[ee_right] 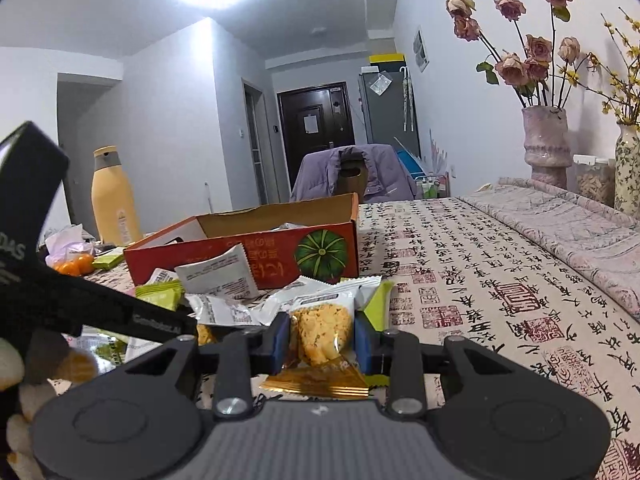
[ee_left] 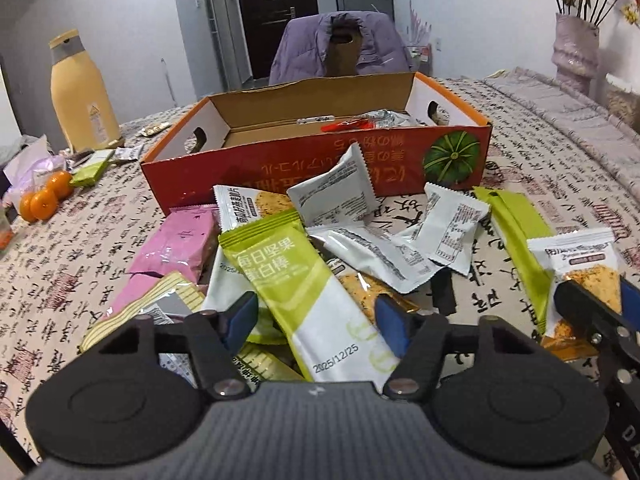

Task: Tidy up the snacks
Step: 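Grasp the green-white nut bar with the left gripper while the right holds the cookie packet, then carry the cookie packet and green-white nut bar over the open box, then open both grippers to drop the packets into the box, then withdraw both tools from the box toward the snack pile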

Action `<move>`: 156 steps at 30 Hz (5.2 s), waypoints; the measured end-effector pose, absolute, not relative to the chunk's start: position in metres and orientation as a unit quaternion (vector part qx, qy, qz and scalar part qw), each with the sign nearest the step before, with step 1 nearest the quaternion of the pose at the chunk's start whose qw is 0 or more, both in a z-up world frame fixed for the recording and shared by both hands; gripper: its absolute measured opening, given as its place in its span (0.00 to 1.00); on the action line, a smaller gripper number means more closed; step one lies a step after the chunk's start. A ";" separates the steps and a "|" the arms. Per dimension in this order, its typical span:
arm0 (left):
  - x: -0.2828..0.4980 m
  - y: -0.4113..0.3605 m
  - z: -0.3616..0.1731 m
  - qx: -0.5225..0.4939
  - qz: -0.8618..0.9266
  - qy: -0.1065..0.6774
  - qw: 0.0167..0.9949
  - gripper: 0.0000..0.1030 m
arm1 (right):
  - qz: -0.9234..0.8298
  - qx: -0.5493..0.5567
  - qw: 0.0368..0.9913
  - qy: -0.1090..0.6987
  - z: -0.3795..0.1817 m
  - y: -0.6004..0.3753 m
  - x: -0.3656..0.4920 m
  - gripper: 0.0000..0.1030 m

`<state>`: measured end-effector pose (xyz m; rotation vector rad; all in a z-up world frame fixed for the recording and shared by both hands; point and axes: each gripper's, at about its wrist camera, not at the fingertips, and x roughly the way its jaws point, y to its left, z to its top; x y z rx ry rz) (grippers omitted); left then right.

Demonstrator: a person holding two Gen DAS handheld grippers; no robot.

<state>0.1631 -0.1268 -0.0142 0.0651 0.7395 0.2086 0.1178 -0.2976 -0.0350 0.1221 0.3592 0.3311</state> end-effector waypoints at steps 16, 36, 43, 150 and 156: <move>0.144 -0.110 -0.004 0.000 0.089 0.331 0.939 0.35 | 0.162 0.056 0.970 0.172 -0.030 -0.293 0.105 0.32; 0.121 -0.066 0.042 -0.023 0.045 0.241 0.969 0.35 | 0.168 0.034 0.972 0.163 -0.006 -0.251 0.110 0.32; 0.135 -0.050 0.049 -0.032 0.038 0.233 0.971 0.35 | 0.166 0.033 0.973 0.157 0.008 -0.239 0.132 0.32; 0.127 0.029 0.042 -0.053 0.027 0.170 0.984 1.00 | 0.134 0.018 0.972 0.191 0.033 -0.239 0.175 1.00; 0.098 0.032 0.017 -0.044 0.028 0.180 0.982 1.00 | 0.128 0.005 0.969 0.212 0.010 -0.250 0.154 1.00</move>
